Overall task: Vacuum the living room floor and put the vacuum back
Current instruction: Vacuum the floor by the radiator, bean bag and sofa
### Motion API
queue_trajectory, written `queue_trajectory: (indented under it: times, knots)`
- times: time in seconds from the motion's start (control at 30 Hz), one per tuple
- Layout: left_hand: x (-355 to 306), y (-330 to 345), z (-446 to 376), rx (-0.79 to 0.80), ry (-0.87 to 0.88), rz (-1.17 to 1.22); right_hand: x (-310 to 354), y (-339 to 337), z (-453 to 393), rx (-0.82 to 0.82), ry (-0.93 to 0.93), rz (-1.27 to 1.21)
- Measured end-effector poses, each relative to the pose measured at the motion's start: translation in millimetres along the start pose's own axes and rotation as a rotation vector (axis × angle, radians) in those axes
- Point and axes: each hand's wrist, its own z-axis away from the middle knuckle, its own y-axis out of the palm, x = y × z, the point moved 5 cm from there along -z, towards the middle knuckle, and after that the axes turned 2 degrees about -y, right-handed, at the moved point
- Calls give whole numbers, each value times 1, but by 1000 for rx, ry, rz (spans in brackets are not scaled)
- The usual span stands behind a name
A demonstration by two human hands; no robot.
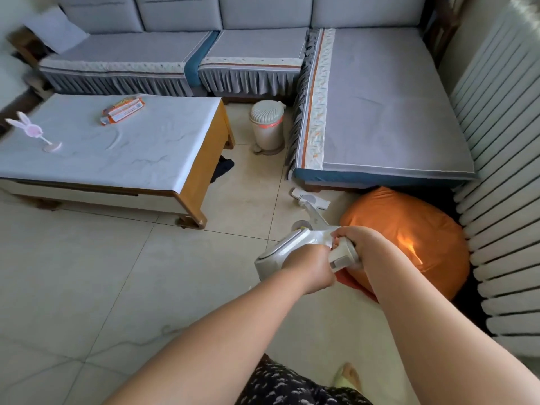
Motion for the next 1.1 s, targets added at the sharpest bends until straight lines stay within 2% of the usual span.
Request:
queue_trajectory:
  times: [0.23,0.43,0.57,0.8,1.1]
  knots:
    - [-83,34,-3,-71,-27,68,-5,-89,-7,27,-7,24]
    - [-102,27,-35,-37,-103,121,34,-108,-11,30,-70,148]
    - [-115,20,-41,-47,-79,61,42,-118,-16,42,-93,83]
    - [-92,85,11,1,-77,-107,-58,-101,-38,127,-20,31]
    - [-57,141,124,-29,-134,-197,-183,-61,8,268,37,-160]
